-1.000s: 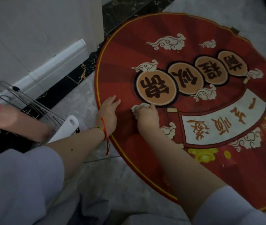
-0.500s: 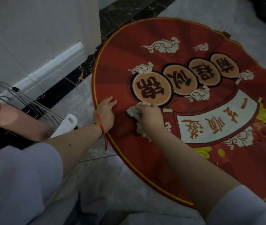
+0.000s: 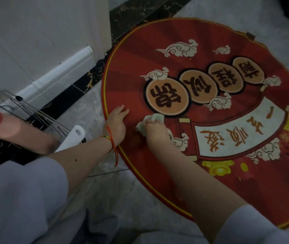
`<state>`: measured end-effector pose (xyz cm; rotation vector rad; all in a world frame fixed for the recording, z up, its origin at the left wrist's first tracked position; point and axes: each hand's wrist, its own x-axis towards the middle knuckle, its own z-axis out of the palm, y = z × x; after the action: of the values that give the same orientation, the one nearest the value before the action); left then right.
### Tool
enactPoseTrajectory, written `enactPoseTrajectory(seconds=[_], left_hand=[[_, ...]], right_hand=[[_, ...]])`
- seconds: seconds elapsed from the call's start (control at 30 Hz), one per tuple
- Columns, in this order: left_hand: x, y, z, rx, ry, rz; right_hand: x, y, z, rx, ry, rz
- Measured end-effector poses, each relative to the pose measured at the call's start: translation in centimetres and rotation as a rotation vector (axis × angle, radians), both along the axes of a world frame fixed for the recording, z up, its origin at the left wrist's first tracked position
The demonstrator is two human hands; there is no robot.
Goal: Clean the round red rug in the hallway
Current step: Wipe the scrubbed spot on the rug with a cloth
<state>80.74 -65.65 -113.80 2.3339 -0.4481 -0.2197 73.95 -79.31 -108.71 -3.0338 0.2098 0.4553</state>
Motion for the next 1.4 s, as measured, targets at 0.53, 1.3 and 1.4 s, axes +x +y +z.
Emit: enactPoseTrajectory(seconds=[0.53,1.3,1.4], left_hand=[[-0.1,-0.1,0.7,0.029,0.014,-0.006],[0.1,-0.1,1.2,0.094,0.051,-0.065],[-0.1,0.4,0.9,0.106,0.023,-0.110]], right_hand=[[-2.2,5.0,0.3,-0.042,-0.043,0.133],[-1.5,2.7,3.0,0.613,0.145,-0.050],[-0.8,-0.7,3.6,0.669,-0.099,-0.324]])
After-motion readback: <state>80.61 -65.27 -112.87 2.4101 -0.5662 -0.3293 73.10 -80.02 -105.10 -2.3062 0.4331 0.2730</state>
